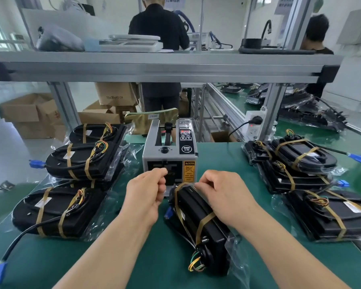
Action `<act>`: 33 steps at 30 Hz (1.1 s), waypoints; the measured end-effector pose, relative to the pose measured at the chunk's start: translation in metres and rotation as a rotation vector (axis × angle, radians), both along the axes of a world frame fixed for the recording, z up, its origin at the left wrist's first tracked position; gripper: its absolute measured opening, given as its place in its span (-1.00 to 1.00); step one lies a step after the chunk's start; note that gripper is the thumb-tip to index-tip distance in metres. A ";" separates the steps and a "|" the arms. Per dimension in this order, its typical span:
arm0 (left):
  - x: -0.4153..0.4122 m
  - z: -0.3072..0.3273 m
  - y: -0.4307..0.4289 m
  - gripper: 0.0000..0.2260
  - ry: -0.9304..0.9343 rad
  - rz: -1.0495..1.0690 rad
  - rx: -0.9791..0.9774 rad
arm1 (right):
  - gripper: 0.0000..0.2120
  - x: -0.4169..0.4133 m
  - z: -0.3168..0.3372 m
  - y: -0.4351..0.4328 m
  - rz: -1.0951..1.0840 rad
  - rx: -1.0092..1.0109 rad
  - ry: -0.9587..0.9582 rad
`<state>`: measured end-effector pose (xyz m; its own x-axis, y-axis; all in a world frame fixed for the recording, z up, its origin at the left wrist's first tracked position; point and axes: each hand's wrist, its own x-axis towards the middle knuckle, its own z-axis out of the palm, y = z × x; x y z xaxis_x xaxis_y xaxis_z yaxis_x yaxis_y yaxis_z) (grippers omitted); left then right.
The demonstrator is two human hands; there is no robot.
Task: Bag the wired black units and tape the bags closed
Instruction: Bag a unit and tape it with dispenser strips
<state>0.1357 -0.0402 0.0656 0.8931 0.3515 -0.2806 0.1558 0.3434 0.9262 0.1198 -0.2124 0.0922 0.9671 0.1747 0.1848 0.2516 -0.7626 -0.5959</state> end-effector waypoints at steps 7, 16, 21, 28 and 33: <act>-0.035 0.018 -0.002 -0.85 -0.180 -0.494 0.460 | -0.76 0.004 -0.004 -0.001 0.014 0.062 0.036; -0.026 0.021 -0.007 -0.84 -0.142 -0.469 0.502 | -0.79 0.004 -0.005 0.001 0.005 0.062 0.022; -0.024 0.019 -0.009 -0.83 -0.147 -0.438 0.555 | -0.79 0.004 -0.004 0.001 0.008 0.043 0.015; -0.022 0.012 -0.009 -0.81 -0.145 -0.373 0.699 | -0.78 0.003 -0.005 0.002 0.003 0.043 0.008; -0.023 0.010 -0.010 -0.81 -0.155 -0.344 0.748 | -0.78 0.002 -0.005 0.003 -0.001 0.056 0.007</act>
